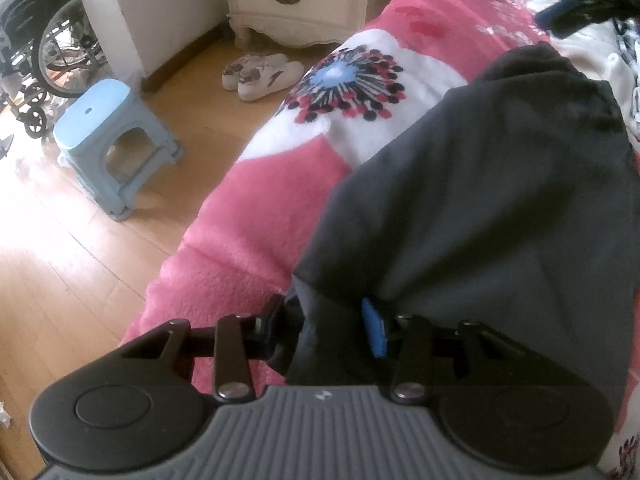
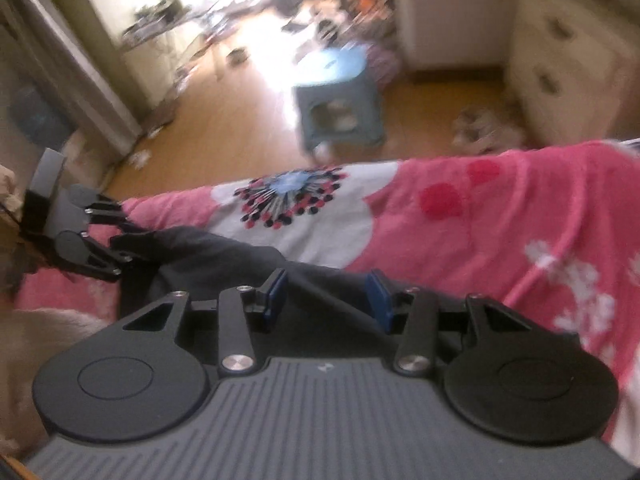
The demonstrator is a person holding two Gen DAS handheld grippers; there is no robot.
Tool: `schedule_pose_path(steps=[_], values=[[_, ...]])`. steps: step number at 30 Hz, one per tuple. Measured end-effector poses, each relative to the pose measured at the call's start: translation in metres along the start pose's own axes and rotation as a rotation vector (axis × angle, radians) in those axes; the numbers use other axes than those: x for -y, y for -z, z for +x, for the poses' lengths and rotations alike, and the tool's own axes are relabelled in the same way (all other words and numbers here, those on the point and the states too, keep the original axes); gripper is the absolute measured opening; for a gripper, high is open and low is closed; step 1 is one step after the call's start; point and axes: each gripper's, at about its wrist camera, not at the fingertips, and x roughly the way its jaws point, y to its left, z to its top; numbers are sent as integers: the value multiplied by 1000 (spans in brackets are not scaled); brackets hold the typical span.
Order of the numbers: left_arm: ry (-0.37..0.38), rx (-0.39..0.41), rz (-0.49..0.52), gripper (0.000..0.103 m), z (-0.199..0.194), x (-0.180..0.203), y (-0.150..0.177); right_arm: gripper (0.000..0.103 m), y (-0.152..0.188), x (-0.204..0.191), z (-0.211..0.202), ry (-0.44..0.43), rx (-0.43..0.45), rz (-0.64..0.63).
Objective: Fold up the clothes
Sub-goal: 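Fold the trousers over with the right gripper toward the left gripper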
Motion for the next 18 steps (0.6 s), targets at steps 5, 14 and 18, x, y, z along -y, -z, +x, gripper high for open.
schedule_pose_path(steps=[5, 14, 18], values=[[17, 19, 20, 39, 0, -2, 3, 43, -31, 15, 48, -66, -194, -99], [43, 21, 32, 35, -1, -6, 2, 44, -54, 11, 127, -146, -391, -240], [50, 19, 26, 35, 0, -7, 1, 49, -47, -5, 139, -152, -453, -347]])
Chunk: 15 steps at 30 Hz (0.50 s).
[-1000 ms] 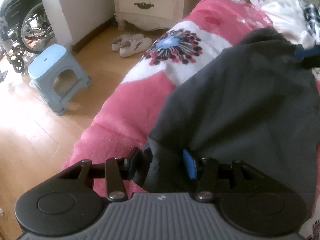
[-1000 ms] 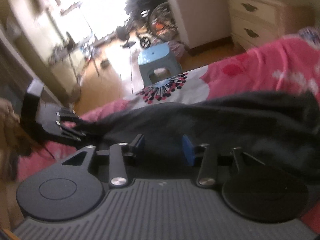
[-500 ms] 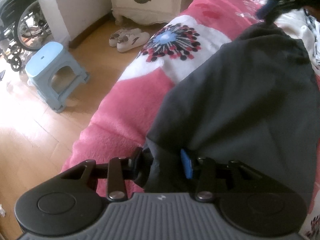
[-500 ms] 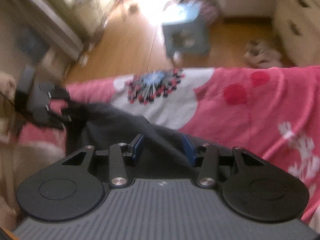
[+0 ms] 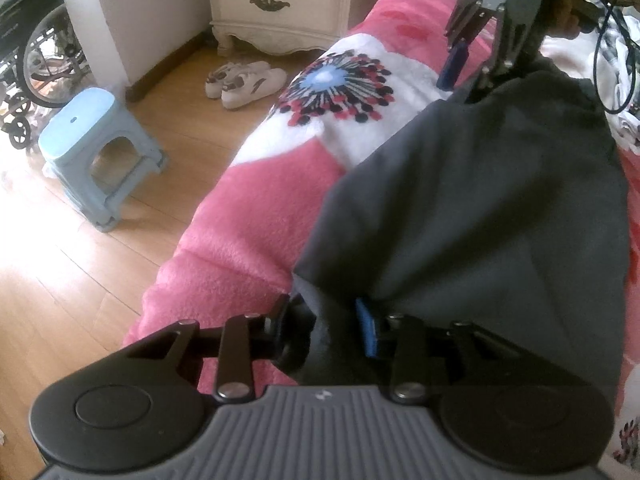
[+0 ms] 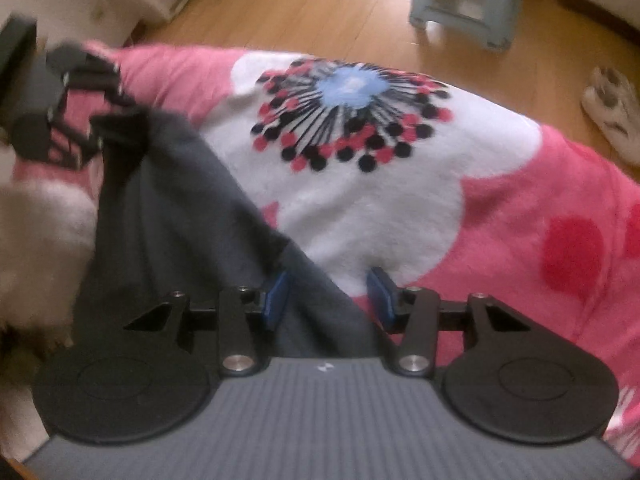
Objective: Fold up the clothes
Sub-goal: 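Fold the trousers over with the right gripper toward the left gripper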
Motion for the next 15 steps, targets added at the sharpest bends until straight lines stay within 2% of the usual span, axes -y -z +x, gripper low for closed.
schedule_pose_path(steps=[3, 8, 10, 11, 13, 15], values=[[0, -2, 1, 35, 0, 0, -1, 49, 1, -11, -1, 7, -28, -37], [-4, -5, 12, 36, 1, 1, -2, 47, 9, -39, 10, 112, -55, -136], [-6, -6, 18, 36, 0, 2, -2, 25, 13, -49, 9, 150, -40, -160], [-8, -4, 20, 35, 0, 2, -2, 0, 16, -55, 6, 168, -24, -170], [-17, 2, 29, 32, -1, 4, -1, 0, 24, -69, -1, 216, 16, -203], [-21, 13, 29, 23, -4, 6, -1, 0, 39, -90, -15, 309, 92, -252]])
